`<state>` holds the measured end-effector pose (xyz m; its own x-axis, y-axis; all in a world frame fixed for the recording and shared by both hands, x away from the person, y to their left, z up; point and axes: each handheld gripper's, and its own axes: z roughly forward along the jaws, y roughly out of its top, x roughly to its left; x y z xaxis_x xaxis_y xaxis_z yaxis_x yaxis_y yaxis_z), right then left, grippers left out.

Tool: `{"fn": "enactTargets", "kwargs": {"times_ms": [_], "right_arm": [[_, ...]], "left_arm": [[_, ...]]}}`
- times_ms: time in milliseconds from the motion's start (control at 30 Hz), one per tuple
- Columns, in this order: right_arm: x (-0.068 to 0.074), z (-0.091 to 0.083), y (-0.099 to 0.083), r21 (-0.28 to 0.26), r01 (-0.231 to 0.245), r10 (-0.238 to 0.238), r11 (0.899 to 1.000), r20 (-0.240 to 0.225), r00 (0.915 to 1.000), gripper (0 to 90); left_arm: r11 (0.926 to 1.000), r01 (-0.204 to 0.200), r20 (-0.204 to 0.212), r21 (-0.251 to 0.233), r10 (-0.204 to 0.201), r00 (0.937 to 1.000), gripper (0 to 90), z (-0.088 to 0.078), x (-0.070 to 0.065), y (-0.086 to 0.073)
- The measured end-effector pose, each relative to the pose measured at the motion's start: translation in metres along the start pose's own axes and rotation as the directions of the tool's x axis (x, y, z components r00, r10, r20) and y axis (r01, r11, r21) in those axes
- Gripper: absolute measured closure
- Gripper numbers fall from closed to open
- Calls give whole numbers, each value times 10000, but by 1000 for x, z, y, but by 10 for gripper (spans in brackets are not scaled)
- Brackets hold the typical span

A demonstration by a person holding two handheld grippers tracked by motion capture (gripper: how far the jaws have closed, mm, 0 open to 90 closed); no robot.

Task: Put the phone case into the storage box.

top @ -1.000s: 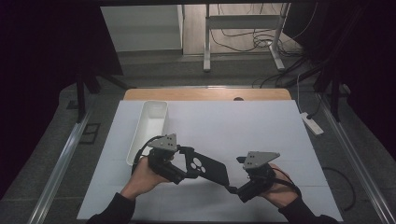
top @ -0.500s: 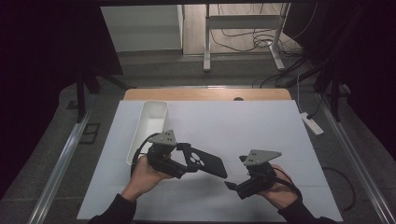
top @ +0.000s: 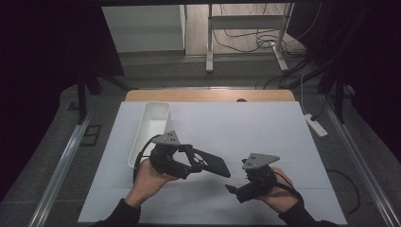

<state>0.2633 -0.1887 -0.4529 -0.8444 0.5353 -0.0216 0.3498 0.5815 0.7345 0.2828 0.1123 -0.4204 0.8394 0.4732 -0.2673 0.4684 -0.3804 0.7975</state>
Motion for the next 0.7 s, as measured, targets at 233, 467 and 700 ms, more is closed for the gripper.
{"fn": "enactTargets", "kwargs": {"times_ms": [233,467,700], "right_arm": [[3,3,1,154,13,-16,9999,169,9999,0],[9,9,5,397,225,-241,9990,405,9989,0],[16,15,8,515,437,-472,9977,692,9965,24]], "left_arm": [[9998,217,12,-16,-217,9998,151,1,-4,2],[9991,423,15,-15,-423,9991,150,3,-11,4],[9983,588,62,-14,-588,9983,151,4,-17,7]]}}
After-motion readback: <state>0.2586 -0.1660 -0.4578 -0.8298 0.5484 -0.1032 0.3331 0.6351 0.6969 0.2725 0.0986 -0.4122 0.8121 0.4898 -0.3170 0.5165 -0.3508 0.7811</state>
